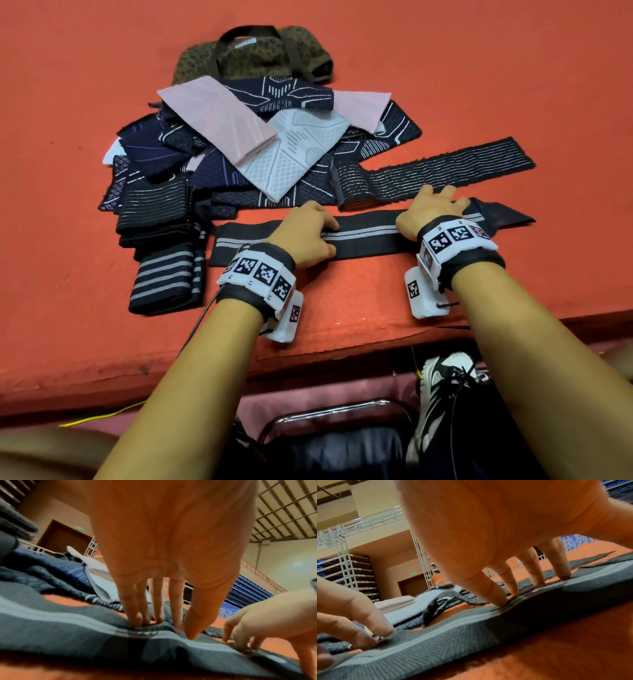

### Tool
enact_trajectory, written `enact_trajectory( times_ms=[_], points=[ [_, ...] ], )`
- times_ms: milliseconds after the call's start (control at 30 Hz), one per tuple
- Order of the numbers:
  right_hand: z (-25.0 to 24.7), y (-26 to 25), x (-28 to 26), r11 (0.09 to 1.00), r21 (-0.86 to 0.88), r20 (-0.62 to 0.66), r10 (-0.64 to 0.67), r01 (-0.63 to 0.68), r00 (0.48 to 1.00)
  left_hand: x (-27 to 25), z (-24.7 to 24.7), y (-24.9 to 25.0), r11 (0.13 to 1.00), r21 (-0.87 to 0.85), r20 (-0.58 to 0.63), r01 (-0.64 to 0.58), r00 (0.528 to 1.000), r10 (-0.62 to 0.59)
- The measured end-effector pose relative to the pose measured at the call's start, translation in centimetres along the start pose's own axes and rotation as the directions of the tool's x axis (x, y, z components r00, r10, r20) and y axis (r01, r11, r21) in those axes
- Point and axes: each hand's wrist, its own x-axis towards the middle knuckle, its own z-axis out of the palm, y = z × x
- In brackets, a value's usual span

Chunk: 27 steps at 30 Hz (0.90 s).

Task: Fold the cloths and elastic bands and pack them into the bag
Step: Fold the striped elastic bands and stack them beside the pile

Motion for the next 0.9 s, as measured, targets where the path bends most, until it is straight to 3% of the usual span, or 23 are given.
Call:
enact_trajectory(
  times_ms=[333, 433, 567, 700, 900],
  points=[
    [0.2, 1.8, 0.1, 0.998, 0.069, -0.027, 0.016, -0.014, 1.000, 0.4, 0.7, 0.1, 0.997, 0.073, -0.005, -0.018, 1.000, 0.018],
    [-0.2, 1.8, -0.2, 0.997, 0.076, -0.091, 0.003, 0.004, 0.996, 0.5, 0.7, 0.0, 0.997, 0.077, -0.013, -0.020, 1.000, 0.021],
    [-0.4, 1.6, -0.3, 0.987, 0.109, -0.230, -0.094, 0.121, 0.969, 0.5, 0.9, 0.0, 0.997, 0.079, -0.026, -0.022, 0.999, 0.024],
    [-0.2, 1.6, -0.5, 0.972, 0.098, -0.232, -0.187, 0.214, 0.955, 0.6, 1.2, -0.1, 0.994, 0.102, -0.033, -0.027, 0.999, 0.031],
    [-0.6, 0.0, -1.8, 0.894, 0.054, -0.225, -0.423, 0.445, 0.878, 0.9, 1.5, -0.4, 0.995, 0.095, -0.035, -0.032, 0.999, 0.036]
  ],
)
